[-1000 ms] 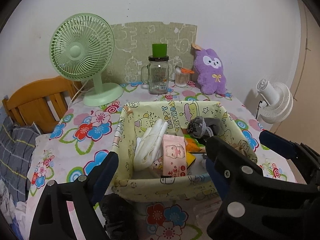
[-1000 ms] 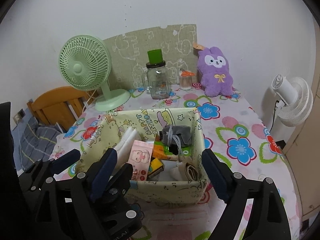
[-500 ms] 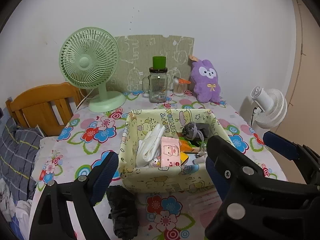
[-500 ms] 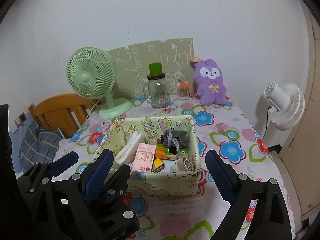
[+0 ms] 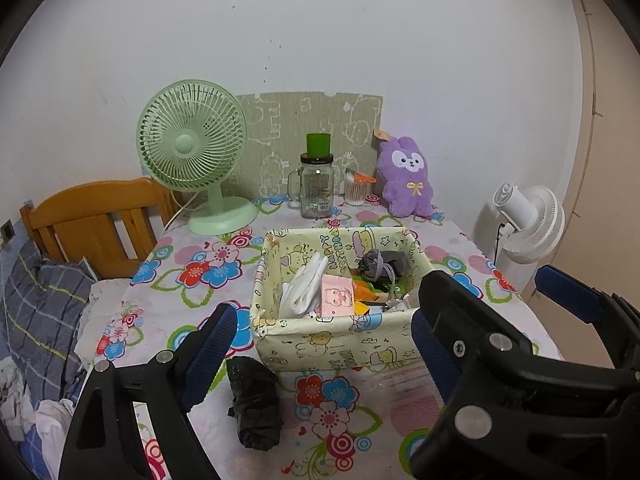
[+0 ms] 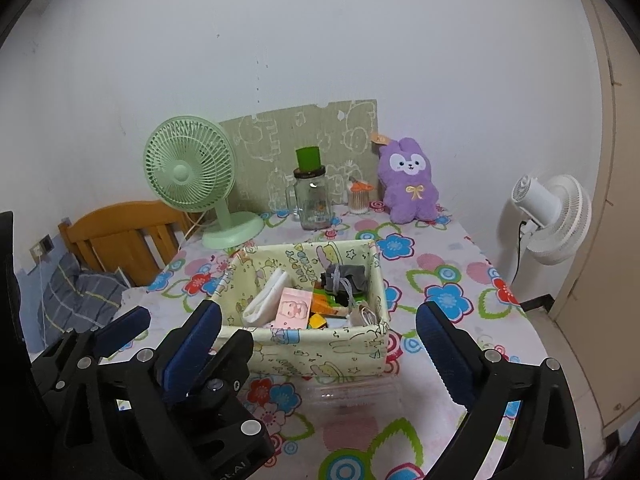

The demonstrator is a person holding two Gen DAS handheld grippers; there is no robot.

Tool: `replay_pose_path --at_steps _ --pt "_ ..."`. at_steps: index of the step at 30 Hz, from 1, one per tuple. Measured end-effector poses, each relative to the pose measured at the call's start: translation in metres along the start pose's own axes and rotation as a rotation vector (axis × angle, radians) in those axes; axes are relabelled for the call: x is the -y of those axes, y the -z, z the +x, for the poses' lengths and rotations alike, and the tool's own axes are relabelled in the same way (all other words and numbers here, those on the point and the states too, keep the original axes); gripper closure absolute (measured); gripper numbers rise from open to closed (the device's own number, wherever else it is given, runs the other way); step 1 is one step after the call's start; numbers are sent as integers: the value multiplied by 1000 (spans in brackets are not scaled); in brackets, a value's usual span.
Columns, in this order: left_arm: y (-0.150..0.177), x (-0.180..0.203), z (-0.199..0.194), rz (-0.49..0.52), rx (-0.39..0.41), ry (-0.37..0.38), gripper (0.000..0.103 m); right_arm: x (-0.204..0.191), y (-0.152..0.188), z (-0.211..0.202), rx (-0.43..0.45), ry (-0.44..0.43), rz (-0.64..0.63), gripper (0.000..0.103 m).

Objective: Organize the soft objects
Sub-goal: 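Withdraw both tools from the basket, then reach the left tool to the black rolled bag and close around it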

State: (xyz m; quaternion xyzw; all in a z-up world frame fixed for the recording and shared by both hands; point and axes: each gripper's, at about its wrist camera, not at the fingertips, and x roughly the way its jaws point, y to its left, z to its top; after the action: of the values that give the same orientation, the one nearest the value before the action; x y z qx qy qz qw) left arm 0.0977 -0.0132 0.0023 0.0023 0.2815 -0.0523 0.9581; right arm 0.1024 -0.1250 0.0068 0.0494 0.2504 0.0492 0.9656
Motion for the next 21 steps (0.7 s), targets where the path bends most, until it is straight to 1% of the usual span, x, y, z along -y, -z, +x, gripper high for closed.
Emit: replay_pose_path --at_steps 10,18,21 --pt "10 3 -22 11 26 12 13 -2 9 -25 32 5 4 1" --pt "24 3 -32 2 34 13 13 -5 21 -35 33 -2 -4 0" --pt "30 3 -33 5 29 11 14 -5 27 -37 31 13 -10 0"
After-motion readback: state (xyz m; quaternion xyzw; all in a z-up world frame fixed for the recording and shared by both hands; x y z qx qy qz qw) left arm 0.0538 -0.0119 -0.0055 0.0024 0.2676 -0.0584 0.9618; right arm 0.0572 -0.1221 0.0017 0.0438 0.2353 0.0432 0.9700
